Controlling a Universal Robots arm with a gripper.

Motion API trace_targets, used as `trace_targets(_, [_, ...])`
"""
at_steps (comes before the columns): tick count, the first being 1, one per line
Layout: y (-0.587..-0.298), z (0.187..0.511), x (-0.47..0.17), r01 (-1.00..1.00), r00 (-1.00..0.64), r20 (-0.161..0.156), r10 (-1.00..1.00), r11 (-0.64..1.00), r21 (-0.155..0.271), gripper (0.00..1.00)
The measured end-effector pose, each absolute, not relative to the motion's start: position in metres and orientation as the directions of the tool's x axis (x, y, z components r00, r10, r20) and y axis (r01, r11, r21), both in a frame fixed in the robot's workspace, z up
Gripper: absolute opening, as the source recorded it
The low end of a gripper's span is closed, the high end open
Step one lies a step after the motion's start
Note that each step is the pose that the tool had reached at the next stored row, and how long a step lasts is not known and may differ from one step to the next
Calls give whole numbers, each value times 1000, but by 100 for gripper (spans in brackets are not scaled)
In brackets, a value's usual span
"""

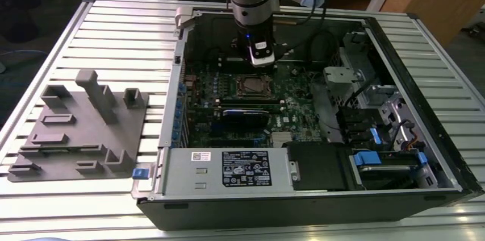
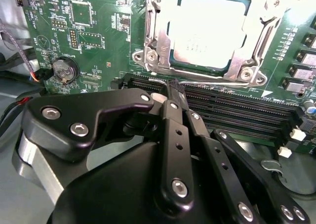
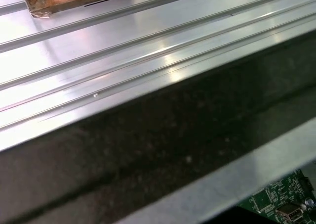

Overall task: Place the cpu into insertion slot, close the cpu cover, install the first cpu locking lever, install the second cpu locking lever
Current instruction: 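Install the first cpu locking lever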

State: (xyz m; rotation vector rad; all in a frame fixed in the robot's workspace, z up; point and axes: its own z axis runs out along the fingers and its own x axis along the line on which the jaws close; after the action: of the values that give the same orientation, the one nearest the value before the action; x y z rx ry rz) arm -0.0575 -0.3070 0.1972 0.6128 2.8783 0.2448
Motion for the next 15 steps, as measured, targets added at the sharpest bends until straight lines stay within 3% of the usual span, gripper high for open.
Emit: trace_targets(15, [-309, 196, -57, 385, -897, -151, 416, 902, 195, 11])
